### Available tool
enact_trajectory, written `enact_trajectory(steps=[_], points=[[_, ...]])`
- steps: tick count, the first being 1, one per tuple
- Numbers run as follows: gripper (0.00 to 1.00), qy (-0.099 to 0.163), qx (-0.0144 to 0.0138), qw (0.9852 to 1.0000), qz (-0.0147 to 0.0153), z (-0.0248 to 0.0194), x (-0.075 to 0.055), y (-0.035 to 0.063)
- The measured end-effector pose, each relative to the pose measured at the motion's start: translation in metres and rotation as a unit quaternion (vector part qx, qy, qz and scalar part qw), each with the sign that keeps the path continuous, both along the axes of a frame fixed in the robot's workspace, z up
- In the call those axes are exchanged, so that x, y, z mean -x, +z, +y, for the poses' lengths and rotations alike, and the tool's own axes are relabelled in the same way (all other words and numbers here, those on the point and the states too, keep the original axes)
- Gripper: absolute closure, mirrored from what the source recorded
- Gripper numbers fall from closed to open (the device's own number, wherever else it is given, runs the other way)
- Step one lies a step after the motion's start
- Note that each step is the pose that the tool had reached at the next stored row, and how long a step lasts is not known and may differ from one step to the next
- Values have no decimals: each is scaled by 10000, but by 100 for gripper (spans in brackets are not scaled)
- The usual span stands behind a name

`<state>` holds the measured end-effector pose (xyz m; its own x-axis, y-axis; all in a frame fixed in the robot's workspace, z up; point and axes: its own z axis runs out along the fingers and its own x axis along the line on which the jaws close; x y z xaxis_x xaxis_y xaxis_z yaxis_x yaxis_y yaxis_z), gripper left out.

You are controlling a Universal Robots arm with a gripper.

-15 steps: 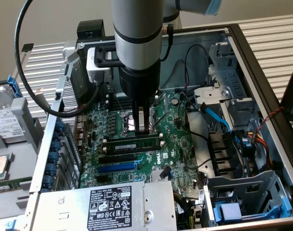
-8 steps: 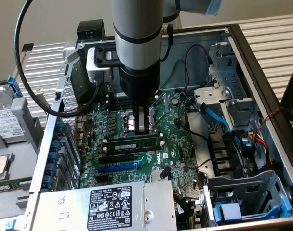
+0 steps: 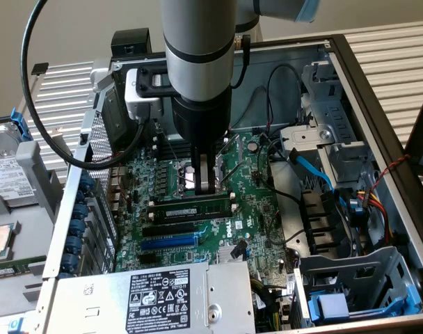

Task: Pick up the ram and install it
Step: 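Press down the ram until it locks into place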

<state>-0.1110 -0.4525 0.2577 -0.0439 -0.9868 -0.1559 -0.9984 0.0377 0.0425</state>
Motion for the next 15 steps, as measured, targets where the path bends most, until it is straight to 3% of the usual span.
enact_trajectory(steps=[8,15], points=[[89,0,1,10000,0,1,10,-28],[89,0,0,10000,-2,28,36,-129]])
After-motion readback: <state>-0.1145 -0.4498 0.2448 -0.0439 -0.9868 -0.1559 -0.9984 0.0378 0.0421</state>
